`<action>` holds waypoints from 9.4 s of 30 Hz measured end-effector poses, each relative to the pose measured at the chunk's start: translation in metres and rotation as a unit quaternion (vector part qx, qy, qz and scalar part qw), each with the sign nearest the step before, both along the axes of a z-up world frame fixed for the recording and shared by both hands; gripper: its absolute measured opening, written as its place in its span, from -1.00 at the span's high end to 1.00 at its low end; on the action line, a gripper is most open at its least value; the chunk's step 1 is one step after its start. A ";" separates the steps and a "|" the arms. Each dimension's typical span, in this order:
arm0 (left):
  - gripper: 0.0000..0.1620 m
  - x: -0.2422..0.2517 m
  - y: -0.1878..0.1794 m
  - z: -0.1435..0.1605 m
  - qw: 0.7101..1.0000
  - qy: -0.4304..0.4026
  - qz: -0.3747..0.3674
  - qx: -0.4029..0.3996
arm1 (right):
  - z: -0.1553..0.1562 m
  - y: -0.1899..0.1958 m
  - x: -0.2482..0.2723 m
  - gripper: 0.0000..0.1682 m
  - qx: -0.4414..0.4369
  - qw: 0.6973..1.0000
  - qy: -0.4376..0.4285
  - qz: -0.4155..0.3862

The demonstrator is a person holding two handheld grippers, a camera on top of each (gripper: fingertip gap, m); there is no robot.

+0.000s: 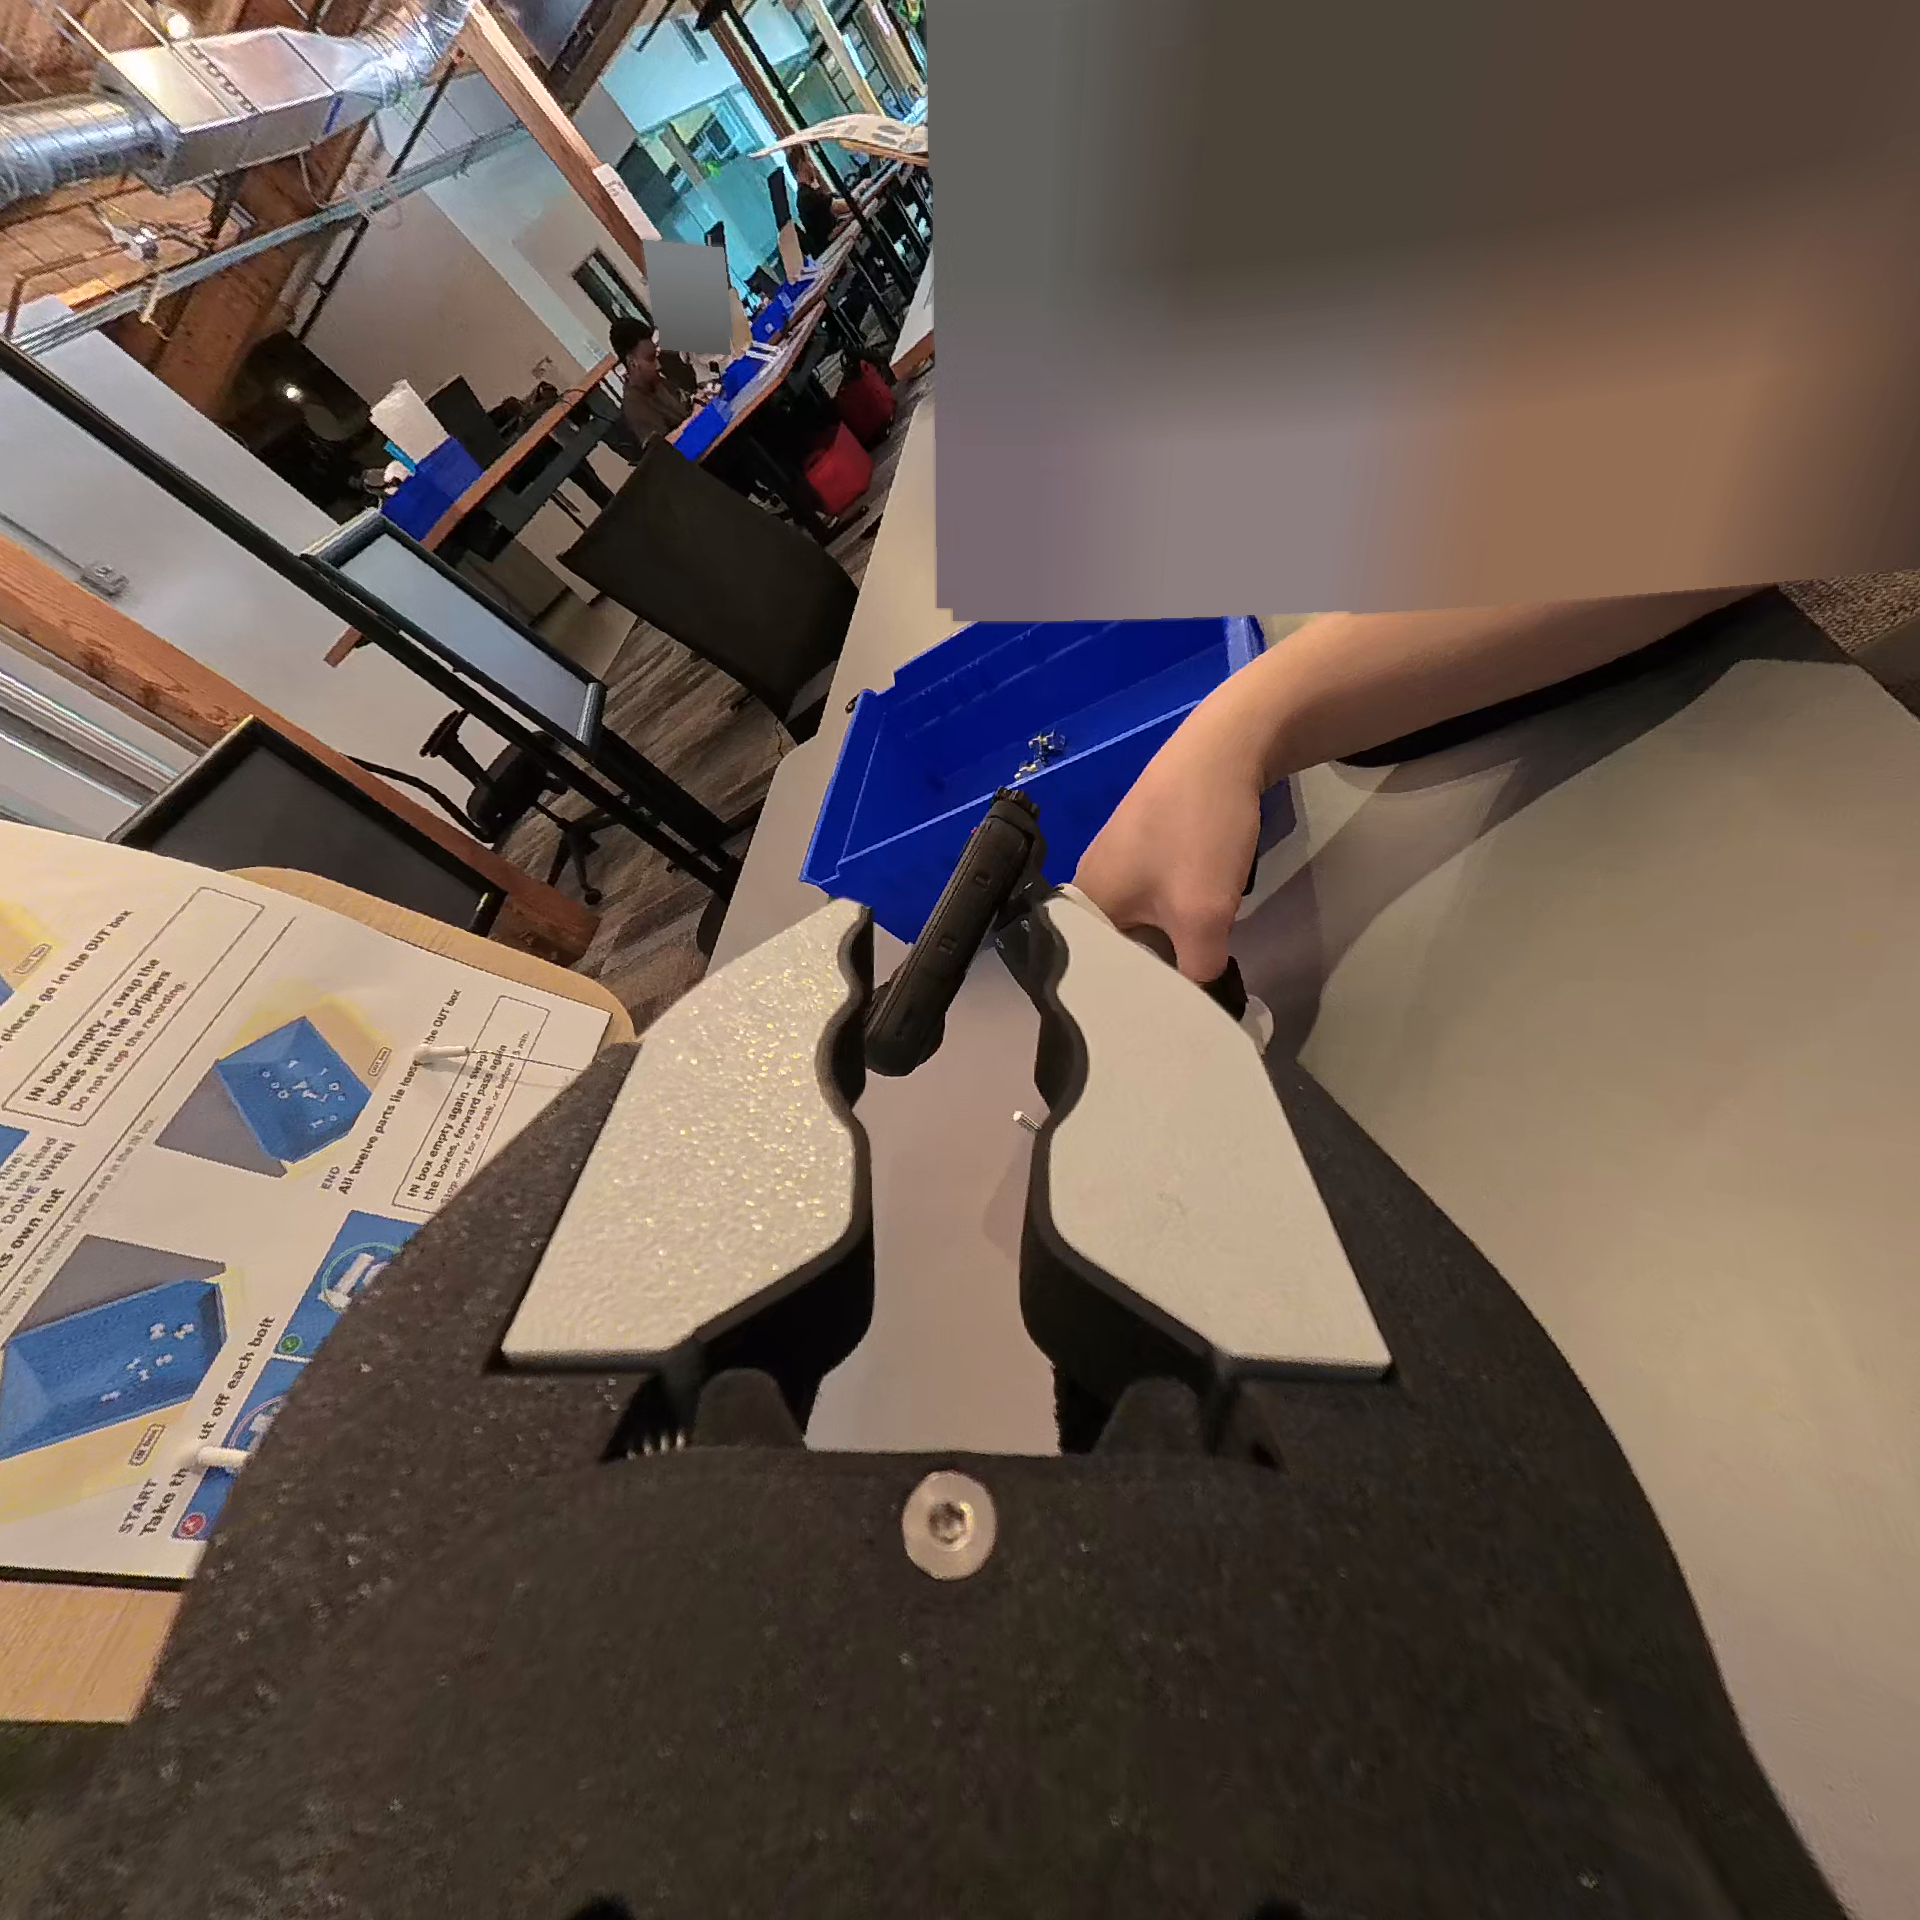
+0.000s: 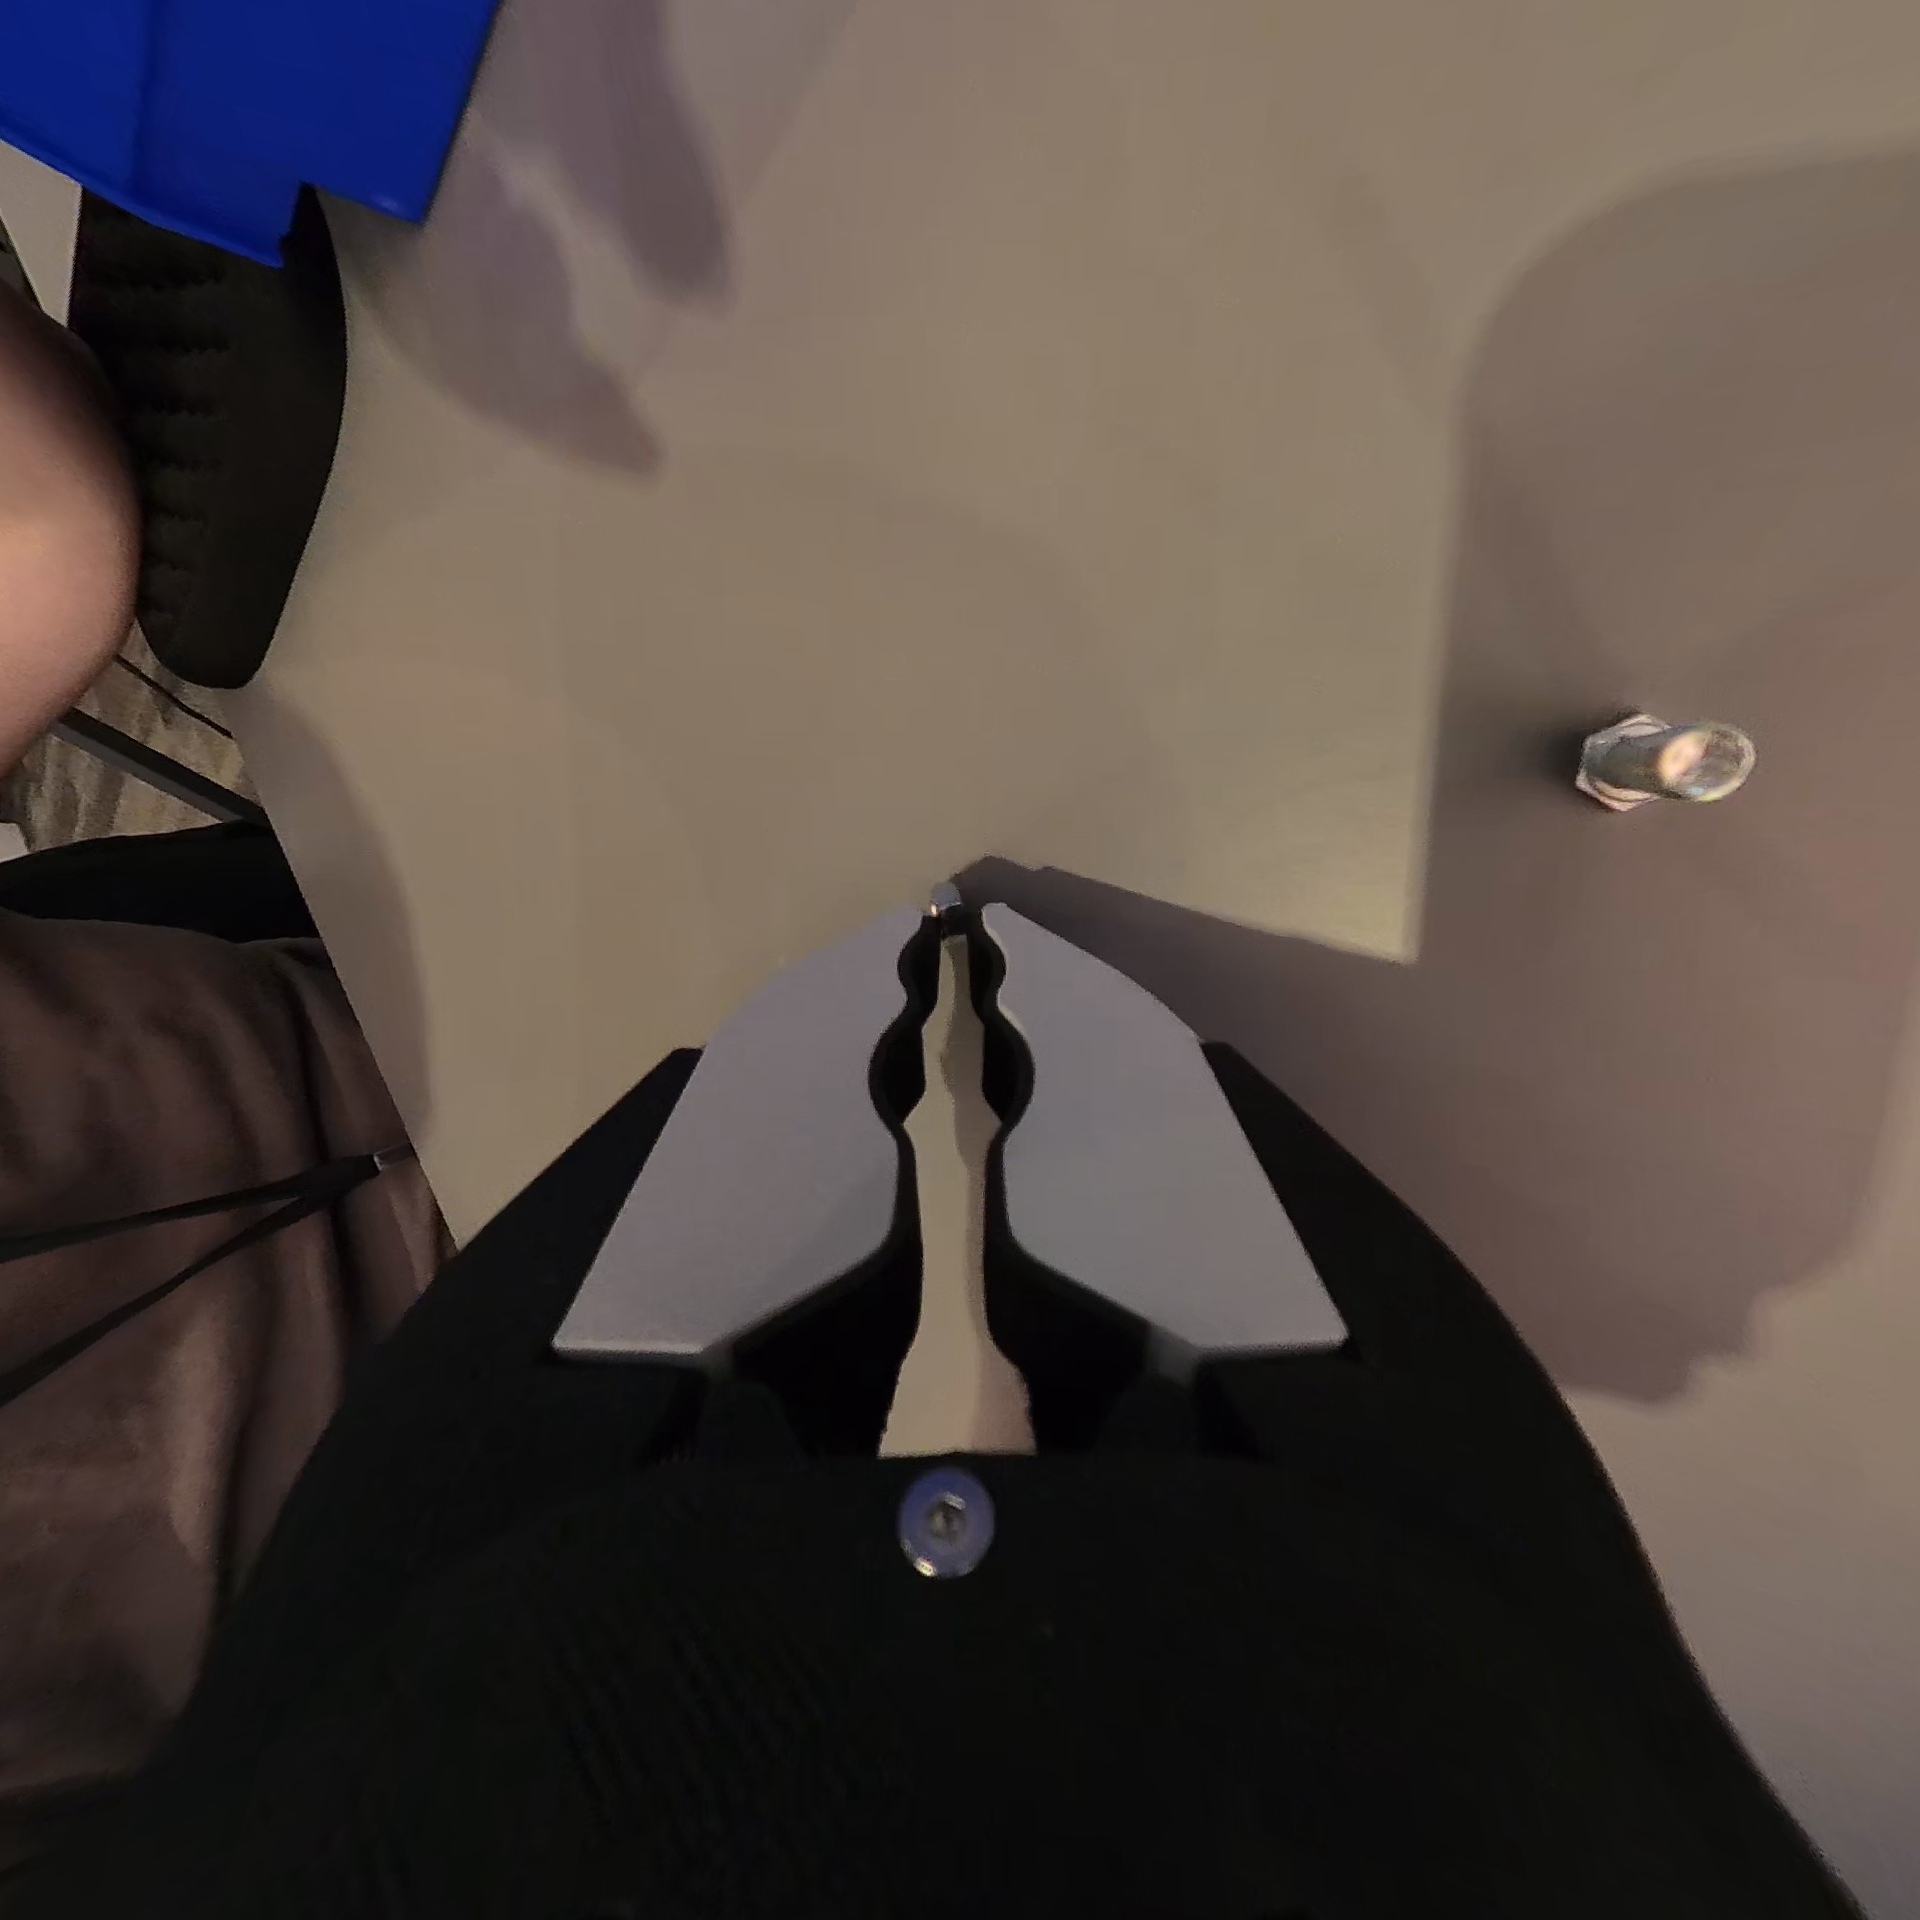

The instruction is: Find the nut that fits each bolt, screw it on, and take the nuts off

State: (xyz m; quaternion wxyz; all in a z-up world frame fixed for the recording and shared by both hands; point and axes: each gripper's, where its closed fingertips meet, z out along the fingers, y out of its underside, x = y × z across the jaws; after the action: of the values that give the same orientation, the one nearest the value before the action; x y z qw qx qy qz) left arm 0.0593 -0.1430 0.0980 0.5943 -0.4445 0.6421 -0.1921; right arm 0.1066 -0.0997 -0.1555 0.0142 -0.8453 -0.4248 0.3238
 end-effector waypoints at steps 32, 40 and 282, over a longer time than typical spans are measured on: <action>0.66 -0.027 0.008 0.019 0.999 -0.012 0.036 0.015 | 0.049 0.096 0.023 0.79 0.383 0.917 -0.068 0.088; 0.66 -0.027 0.009 0.017 0.999 -0.007 0.038 0.012 | 0.031 0.097 0.021 0.90 0.352 0.928 -0.093 0.075; 0.88 0.021 0.040 0.001 0.975 -0.073 0.083 -0.195 | 0.294 -0.007 -0.041 0.87 0.217 0.967 -0.126 0.034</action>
State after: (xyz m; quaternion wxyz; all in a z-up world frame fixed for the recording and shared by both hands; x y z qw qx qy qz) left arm 0.0804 -0.1034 0.0991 0.5550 -0.5886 0.5081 -0.2956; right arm 0.0658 -0.1062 0.1388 0.1327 -0.8409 -0.5119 0.1147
